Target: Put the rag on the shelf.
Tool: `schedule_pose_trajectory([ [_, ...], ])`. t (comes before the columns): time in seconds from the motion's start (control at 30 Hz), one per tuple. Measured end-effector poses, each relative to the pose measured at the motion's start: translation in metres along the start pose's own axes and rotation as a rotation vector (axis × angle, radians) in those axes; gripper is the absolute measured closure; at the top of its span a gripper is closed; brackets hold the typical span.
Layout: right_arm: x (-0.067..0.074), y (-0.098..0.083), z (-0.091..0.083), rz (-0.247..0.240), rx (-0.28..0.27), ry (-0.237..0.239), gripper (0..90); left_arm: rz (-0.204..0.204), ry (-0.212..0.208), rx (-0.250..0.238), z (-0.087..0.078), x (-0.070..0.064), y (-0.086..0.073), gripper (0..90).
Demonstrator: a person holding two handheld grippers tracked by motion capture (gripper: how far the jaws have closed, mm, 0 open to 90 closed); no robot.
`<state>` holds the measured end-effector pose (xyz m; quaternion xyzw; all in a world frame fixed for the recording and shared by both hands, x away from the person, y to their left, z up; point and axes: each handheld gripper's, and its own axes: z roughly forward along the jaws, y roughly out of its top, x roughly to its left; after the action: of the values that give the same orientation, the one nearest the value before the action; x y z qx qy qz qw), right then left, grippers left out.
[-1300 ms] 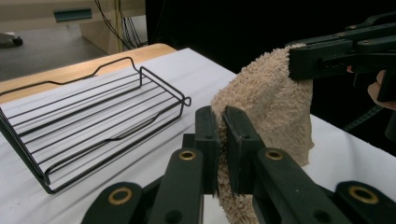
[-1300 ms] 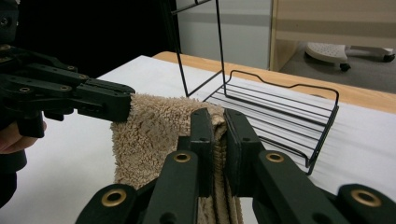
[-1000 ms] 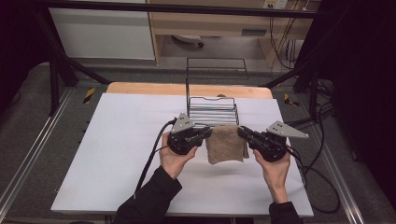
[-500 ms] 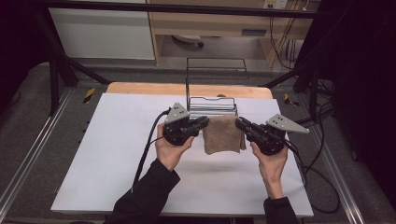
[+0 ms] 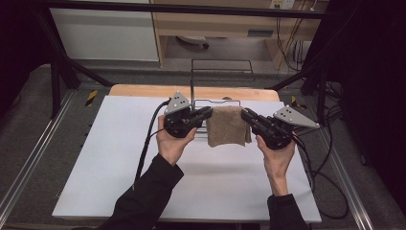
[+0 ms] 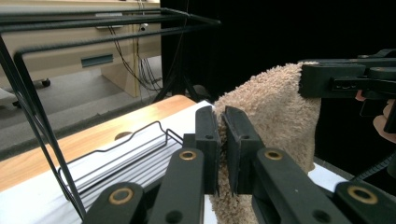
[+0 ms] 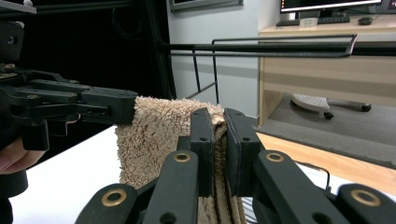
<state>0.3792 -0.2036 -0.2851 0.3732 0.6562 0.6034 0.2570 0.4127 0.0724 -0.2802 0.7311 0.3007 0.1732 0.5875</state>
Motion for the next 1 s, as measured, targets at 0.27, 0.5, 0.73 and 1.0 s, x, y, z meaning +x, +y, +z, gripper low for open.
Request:
schedule_pose_trajectory([
  [0.27, 0.001, 0.011, 0.003, -0.006, -0.026, -0.006, 82.8, 0.001, 0.006, -0.027, -0.002, 0.004, 0.014, 84.3],
  [0.5, 0.004, 0.024, 0.005, -0.018, -0.055, -0.015, 82.8, 0.014, 0.015, -0.055, -0.004, 0.006, 0.027, 84.3],
  [0.73, 0.005, 0.035, 0.007, -0.028, -0.076, -0.02, 82.9, 0.023, 0.024, -0.075, -0.005, 0.01, 0.04, 84.5],
  [1.0, 0.007, 0.053, 0.011, -0.048, -0.099, -0.026, 82.8, 0.033, 0.036, -0.098, -0.006, 0.014, 0.057, 84.5],
])
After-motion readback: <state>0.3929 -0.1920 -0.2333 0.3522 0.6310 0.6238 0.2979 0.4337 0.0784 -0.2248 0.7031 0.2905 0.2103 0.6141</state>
